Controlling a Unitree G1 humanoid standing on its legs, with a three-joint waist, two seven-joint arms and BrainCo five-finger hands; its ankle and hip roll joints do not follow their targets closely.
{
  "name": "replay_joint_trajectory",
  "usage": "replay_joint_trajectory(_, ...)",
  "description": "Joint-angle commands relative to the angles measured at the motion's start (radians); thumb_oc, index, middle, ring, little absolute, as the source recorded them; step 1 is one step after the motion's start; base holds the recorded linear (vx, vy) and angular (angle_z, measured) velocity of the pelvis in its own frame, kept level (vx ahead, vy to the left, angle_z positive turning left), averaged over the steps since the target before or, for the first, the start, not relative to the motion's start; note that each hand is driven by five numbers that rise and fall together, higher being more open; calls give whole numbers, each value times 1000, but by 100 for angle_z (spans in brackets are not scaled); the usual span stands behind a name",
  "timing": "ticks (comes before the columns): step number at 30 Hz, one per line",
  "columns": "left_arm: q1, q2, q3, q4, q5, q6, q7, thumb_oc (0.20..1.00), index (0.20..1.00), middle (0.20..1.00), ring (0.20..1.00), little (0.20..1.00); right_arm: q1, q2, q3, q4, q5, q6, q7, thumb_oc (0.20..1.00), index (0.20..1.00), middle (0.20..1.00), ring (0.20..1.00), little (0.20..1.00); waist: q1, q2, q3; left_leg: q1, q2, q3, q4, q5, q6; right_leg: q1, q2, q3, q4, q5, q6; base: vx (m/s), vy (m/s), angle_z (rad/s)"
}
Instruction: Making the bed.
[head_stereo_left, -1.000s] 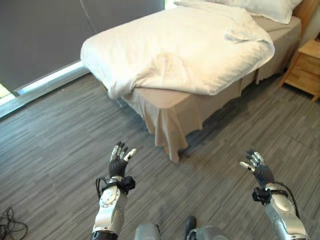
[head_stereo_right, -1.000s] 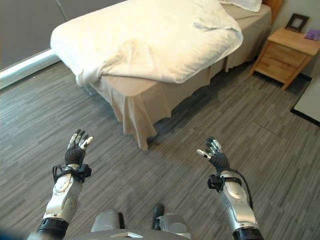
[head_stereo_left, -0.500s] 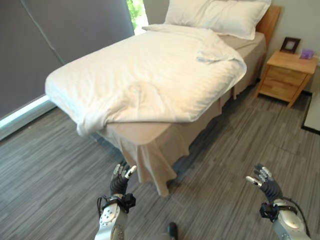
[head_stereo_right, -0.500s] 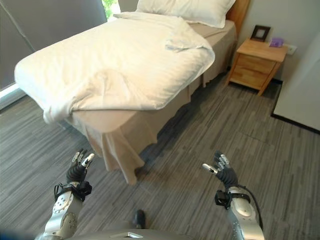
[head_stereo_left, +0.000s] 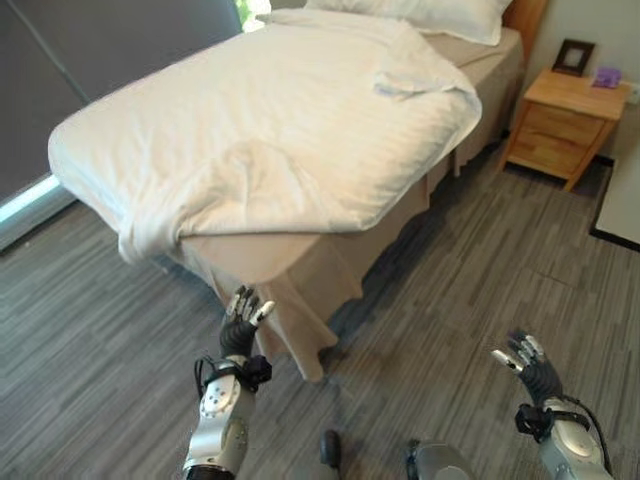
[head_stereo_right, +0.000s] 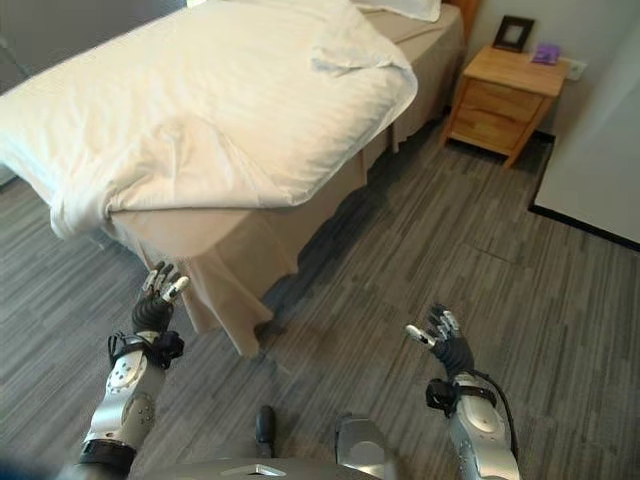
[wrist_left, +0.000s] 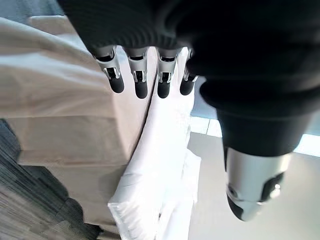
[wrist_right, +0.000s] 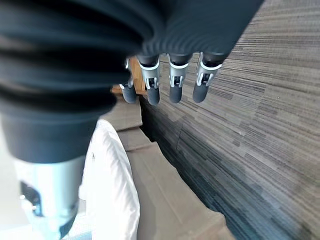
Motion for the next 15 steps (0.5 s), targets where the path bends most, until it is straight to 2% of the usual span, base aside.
replay_joint_trajectory(1, -25, 41, 42, -28, -22, -53, -9, 1000, 1000, 1000, 1000, 1000, -49, 10, -27, -32, 38, -63, 18, 1000, 1000, 1000, 1000, 1000, 21, -45, -21, 92, -65, 5, -61, 7, -64, 88, -49, 85, -249, 178, 86, 26, -21, 22)
replay_joint_trajectory(2, 22, 55, 89, -125, -87, -40, -21, 1000, 1000, 1000, 1000, 1000, -73, 86, -41, 16, 332, -62, -11, 1000, 1000, 1000, 1000, 1000, 80, -45, -29, 67, 48, 88, -61, 25, -138, 154, -89, -200, -311, 147, 83, -45, 92, 10)
replay_joint_trajectory(13, 64, 45, 139, -85, -73, -40, 9, 1000, 1000, 1000, 1000, 1000, -142, 95, -30, 33, 328, -64, -10, 1000, 1000, 1000, 1000, 1000, 125, -57, -9, 75, 1, 76, -35, -12, -95, 154, -160, -197, -268, 173, 119, -20, 123, 5)
replay_joint_trajectory(15, 56, 58, 127, -89, -53, -31, 6, 1000, 1000, 1000, 1000, 1000, -144, 108, -39, 37, 340, -62, -17, 1000, 1000, 1000, 1000, 1000, 130, -52, -5, 78, -24, 49, -22, -33, -69, 138, -199, -195, -172, 168, 132, 17, 181, 8)
